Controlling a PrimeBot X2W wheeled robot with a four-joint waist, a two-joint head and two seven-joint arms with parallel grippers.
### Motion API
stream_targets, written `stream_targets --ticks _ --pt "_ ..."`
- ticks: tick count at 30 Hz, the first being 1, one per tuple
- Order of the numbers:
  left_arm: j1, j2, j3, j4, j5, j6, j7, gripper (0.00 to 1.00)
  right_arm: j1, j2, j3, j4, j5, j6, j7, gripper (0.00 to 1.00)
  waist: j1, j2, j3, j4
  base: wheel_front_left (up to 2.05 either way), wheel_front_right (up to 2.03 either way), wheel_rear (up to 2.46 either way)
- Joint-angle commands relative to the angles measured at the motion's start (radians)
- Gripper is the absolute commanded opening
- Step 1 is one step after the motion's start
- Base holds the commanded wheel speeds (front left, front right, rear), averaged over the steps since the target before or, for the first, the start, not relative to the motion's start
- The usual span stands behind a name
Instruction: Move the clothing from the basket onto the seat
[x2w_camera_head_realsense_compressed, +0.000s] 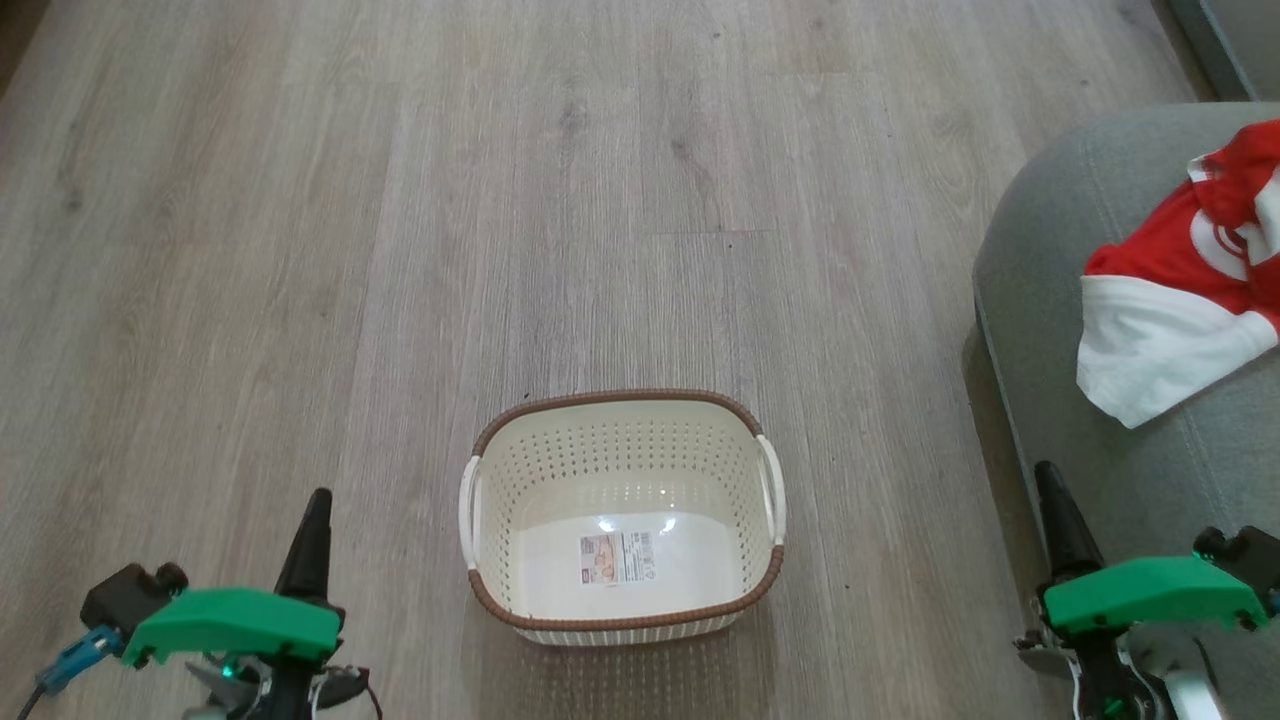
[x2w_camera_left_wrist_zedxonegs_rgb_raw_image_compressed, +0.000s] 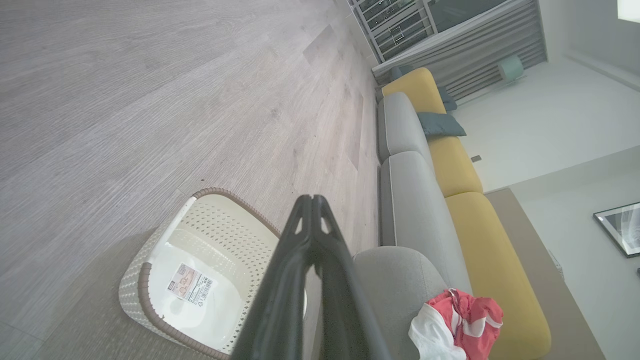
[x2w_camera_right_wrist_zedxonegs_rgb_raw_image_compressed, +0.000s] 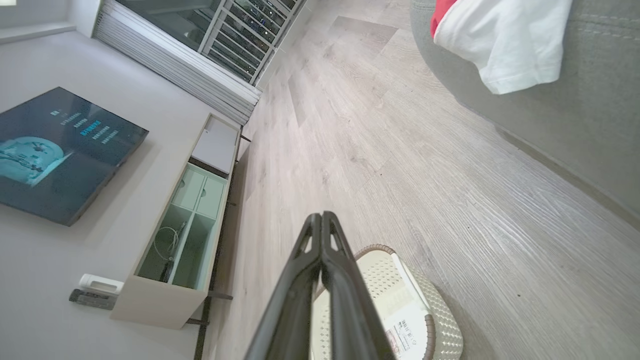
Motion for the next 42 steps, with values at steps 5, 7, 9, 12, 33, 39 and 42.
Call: stream_targets --ticks 5,7,9,12,33,39,42 --pt "-0.045 0.005 0.034 -0.048 -0.075 -0.007 0.021 0.0 -0.056 -0.003 0.005 -0.044 0.087 0.0 0.024 0.0 0.0 -0.0001 -0.002 -0.001 0.0 0.0 0.0" --pt "-0.045 0.005 0.036 -0.051 -0.097 -0.007 0.027 0.0 -0.057 -0.003 0.003 -0.045 0.112 0.0 0.03 0.0 0.0 -0.0001 -0.003 -0.002 0.0 0.0 0.0" --pt "-0.045 0.005 0.037 -0.054 -0.118 -0.007 0.032 0.0 -0.057 -0.003 0.002 -0.047 0.136 0.0 0.036 0.0 0.0 -0.0001 -0.004 -0.002 0.0 0.0 0.0" --pt "-0.045 0.005 0.041 -0.061 -0.161 -0.007 0.044 0.0 -0.059 -0.003 -0.001 -0.051 0.185 0.0 0.047 0.0 0.0 -0.0001 -0.005 -0.003 0.0 0.0 0.0" --pt "-0.046 0.005 0.059 -0.093 -0.376 -0.009 0.101 0.0 -0.067 -0.003 -0.014 -0.069 0.431 0.0 0.106 0.0 0.0 -0.0001 -0.013 -0.009 0.0 0.0 0.0" --pt "-0.046 0.005 0.064 -0.103 -0.441 -0.009 0.119 0.0 -0.069 -0.003 -0.018 -0.074 0.505 0.0 0.124 0.0 0.0 -0.0001 -0.016 -0.01 0.0 0.0 0.0" --pt "-0.046 0.005 0.067 -0.108 -0.473 -0.01 0.127 0.0 -0.07 -0.003 -0.021 -0.077 0.542 0.0 0.132 0.0 0.0 -0.0001 -0.017 -0.011 0.0 0.0 0.0"
